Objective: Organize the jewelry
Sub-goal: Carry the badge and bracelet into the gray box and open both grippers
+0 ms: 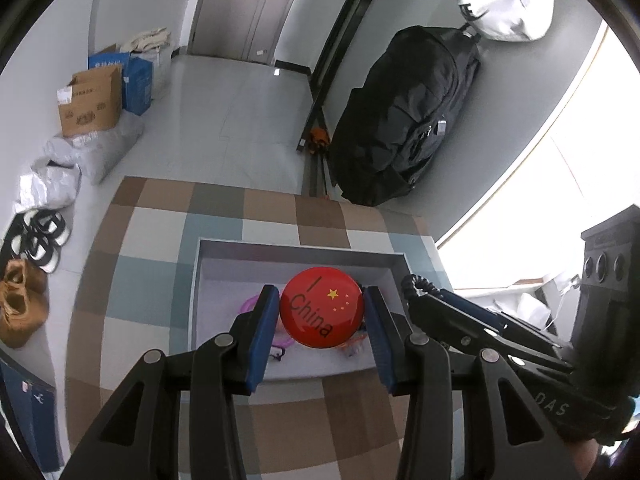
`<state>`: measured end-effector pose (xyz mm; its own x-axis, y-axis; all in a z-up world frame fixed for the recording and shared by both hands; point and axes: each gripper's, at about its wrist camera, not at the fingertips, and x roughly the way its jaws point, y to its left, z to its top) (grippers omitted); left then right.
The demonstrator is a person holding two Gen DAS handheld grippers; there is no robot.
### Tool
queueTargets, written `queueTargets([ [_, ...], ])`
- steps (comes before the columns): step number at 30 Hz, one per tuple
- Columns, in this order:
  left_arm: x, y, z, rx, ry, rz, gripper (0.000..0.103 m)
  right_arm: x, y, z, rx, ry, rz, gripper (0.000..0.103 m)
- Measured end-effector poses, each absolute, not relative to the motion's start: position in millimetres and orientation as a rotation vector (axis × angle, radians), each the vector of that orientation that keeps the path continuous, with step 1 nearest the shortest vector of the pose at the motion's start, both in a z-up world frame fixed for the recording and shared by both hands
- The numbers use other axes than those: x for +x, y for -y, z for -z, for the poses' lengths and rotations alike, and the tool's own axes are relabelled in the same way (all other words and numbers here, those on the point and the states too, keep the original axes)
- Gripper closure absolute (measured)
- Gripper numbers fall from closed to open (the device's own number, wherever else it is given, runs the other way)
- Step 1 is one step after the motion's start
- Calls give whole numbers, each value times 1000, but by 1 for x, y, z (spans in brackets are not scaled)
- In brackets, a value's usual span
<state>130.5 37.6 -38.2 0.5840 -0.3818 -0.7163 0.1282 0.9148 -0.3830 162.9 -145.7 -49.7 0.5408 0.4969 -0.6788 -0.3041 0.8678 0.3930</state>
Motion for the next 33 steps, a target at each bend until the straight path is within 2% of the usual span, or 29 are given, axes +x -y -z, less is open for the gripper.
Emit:
queueTargets([
  [30,158,-41,68,-425,-1050,316,65,189,143,65,290,-941,-455,58],
  [31,158,-41,68,-424,-1054,311,64,189,144,64,285,-938,-450,58],
  [33,159,-41,69,-431,-1060,312,54,189,142,64,276,-937,-447,53],
])
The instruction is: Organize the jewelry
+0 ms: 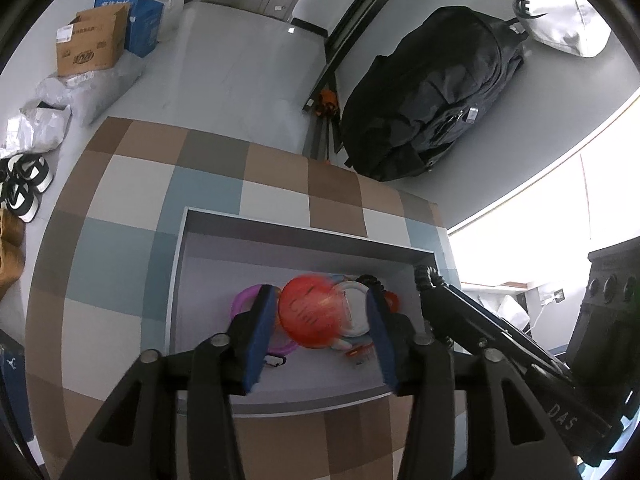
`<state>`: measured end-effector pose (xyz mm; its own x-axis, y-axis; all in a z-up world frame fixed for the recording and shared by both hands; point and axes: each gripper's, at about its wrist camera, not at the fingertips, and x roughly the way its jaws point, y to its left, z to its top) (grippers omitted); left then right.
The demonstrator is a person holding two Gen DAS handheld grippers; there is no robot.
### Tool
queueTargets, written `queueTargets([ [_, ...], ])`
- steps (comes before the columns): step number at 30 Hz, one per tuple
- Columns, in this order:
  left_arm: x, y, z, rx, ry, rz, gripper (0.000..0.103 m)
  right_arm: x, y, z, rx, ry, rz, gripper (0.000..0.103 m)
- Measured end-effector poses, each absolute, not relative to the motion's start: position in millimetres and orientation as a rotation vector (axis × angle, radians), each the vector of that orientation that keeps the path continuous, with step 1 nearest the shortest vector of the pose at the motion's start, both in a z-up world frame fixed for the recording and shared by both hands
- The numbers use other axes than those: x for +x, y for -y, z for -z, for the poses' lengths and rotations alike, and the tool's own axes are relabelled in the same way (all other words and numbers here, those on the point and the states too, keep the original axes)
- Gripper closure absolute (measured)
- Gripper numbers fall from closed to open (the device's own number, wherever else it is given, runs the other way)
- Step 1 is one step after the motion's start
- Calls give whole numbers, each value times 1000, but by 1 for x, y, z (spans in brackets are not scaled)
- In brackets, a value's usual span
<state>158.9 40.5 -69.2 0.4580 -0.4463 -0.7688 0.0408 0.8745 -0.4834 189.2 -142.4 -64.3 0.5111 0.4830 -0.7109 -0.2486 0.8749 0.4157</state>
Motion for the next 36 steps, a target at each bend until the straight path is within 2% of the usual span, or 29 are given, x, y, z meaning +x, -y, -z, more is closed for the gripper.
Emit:
queueTargets([
  [2,158,-42,68,-440,-1051,300,43,190,144,64,288,-933,-446,50],
  [5,158,-46,65,-448,-1029,300,38,191,149,61,316,-919,-444,39],
  [12,157,-47,61,-421,-1009,271,37,188,157,56,324,-896,-418,24],
  [25,140,-39,40,-270,-913,171,36,173,165,50,268,-877,-402,16],
  [33,121,-34,21,-212,-826,130,27,144,173,27,244,-747,-426,0],
  [36,113,-32,15,-199,-785,130,27,132,173,18,219,-683,-423,0],
])
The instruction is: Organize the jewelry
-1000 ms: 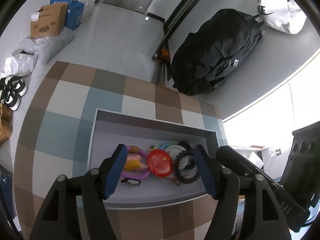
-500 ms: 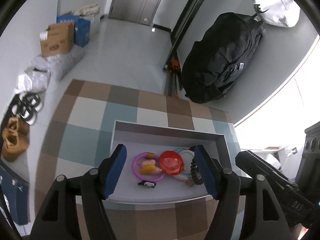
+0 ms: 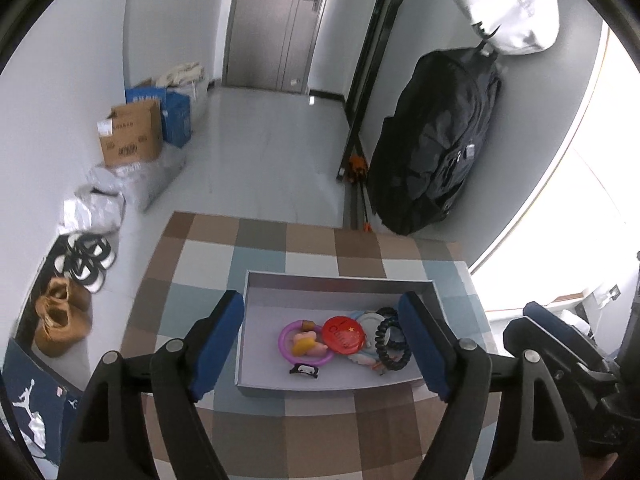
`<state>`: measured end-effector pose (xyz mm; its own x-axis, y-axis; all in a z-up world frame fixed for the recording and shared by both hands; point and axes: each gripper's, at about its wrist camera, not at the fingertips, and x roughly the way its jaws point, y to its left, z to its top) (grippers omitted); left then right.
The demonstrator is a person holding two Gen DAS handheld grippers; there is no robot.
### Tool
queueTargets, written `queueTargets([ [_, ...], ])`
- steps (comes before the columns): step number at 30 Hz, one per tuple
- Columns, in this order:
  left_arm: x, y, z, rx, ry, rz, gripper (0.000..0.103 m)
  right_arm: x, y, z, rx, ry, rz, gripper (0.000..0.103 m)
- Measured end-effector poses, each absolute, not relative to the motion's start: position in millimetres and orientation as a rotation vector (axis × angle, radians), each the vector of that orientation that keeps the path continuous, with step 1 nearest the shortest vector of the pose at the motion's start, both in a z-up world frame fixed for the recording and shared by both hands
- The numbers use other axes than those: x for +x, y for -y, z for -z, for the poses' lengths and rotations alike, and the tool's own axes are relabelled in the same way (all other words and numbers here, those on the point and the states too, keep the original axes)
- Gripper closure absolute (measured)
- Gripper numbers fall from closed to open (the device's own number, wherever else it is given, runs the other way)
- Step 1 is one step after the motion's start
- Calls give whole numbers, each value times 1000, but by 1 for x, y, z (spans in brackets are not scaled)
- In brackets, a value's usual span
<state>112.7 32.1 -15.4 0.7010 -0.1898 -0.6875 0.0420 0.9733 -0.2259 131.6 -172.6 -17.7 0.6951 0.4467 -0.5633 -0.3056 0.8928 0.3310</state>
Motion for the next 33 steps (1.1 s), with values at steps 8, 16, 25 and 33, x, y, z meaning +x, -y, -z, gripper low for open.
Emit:
queueTargets([
  [8,81,-31,10,-136,-692,78,27,93,168,4,142,-561,-420,0],
  [16,61,-36,8,-139,-677,39,27,67,166,4,78,-519,-425,0],
  [25,51,-32,9,-128,-655,27,27,55,169,8,59,-517,-429,0],
  [33,48,-30,9,-115,-659,26,27,58,175,13,76,-529,-413,0],
])
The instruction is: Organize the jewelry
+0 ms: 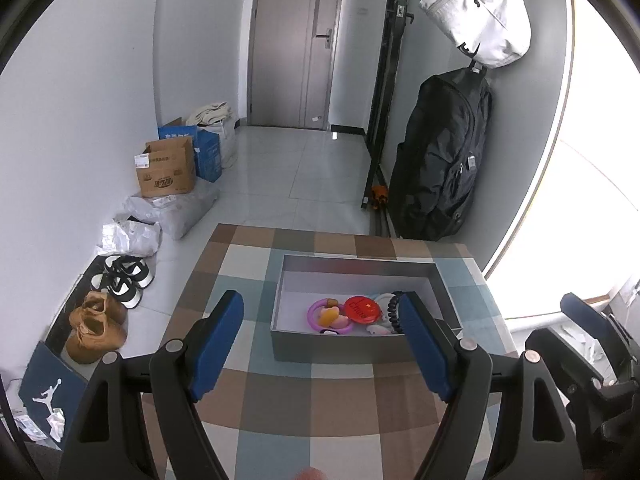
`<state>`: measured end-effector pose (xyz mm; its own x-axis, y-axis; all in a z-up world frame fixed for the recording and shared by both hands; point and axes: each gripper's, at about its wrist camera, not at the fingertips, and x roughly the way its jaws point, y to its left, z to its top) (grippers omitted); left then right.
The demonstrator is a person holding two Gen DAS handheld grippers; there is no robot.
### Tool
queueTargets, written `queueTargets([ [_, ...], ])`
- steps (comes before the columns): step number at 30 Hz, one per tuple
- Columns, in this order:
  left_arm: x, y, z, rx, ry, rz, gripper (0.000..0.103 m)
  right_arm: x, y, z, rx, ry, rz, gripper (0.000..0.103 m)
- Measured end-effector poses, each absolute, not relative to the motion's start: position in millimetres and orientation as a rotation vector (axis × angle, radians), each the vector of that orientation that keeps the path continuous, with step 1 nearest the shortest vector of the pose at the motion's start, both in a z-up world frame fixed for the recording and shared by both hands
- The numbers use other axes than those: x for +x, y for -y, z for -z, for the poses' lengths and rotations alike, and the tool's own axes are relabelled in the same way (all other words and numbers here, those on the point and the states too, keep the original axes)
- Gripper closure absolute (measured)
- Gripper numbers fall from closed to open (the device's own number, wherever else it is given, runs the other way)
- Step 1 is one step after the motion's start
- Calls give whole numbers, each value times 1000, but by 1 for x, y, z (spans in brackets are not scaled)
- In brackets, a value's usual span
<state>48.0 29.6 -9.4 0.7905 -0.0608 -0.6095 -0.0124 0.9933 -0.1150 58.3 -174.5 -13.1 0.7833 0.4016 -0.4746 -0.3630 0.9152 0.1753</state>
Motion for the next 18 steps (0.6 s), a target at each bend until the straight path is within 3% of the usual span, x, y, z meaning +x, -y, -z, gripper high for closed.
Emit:
queueTargets([
  [18,48,-26,10,-110,-649,45,27,63,172,17,73,-547,-415,0],
])
